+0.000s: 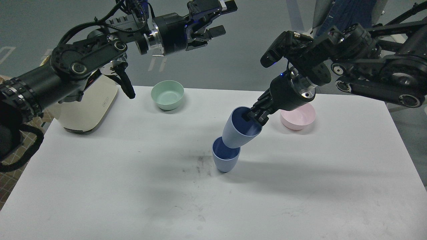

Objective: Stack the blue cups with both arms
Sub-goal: 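Lift the blue cup and move it over the centered cup, then lower the held cup into the centered cup and release it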

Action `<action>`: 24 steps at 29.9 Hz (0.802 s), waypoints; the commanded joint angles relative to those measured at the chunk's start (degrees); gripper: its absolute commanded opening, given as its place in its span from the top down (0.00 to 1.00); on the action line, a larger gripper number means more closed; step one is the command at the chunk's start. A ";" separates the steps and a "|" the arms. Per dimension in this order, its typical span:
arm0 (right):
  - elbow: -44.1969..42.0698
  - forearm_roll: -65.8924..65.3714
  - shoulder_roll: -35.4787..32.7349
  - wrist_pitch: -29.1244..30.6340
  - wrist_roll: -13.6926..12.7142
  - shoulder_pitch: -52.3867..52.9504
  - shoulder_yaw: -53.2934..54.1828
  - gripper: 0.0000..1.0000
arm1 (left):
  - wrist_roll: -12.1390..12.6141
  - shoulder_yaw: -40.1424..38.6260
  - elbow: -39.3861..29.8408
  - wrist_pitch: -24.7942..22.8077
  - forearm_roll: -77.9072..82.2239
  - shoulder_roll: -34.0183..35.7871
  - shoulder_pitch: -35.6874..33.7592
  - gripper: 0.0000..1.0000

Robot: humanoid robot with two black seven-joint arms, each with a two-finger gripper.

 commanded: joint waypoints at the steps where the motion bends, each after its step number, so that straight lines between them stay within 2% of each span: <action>1: -0.48 1.13 1.87 0.00 0.01 -0.03 -0.75 1.00 | 0.01 -0.11 0.00 0.00 -0.04 0.42 0.01 0.05; 19: -2.85 2.63 4.77 0.00 0.01 -1.44 -2.16 1.00 | 0.01 -0.20 0.00 0.00 -0.48 2.00 0.27 0.05; 20: -2.85 2.63 4.78 0.00 0.01 -1.52 -2.25 0.91 | 0.01 -0.20 0.00 0.00 -0.48 2.00 0.27 0.05; 24: -2.76 2.80 4.60 0.00 0.01 -1.70 -2.25 0.79 | 0.01 -0.20 0.00 0.05 -0.48 2.00 0.27 0.05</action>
